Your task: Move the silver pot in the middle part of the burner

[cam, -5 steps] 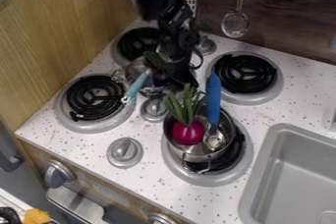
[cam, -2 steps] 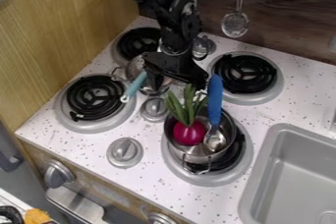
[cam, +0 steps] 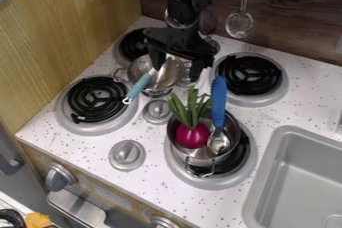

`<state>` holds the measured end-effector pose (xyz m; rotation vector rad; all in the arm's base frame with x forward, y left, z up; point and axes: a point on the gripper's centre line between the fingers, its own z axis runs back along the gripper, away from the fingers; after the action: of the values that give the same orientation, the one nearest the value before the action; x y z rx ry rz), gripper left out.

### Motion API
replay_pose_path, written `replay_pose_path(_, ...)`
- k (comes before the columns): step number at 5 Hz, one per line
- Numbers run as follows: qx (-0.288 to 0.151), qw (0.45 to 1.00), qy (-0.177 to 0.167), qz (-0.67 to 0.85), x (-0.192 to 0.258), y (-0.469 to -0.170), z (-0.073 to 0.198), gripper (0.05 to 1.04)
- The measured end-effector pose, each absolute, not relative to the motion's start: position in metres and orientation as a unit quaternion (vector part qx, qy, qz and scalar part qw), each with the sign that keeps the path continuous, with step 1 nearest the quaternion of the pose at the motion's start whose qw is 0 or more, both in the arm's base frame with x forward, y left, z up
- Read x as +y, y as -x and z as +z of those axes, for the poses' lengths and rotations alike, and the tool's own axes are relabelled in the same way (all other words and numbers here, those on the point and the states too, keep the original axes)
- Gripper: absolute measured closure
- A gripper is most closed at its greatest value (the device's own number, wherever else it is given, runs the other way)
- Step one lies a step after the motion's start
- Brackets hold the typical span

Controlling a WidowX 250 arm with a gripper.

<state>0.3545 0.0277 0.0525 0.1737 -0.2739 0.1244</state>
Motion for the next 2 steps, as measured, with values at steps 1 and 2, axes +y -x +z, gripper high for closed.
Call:
replay_pose_path(1, -0.145, 0.982, -0.076, 0.098, 0.037, -0.358, 0.055, 0.083)
replay_pose_path(2, -0.171, 0.975, -0.065, 0.123, 0.047, -0.37, 0.066, 0.083)
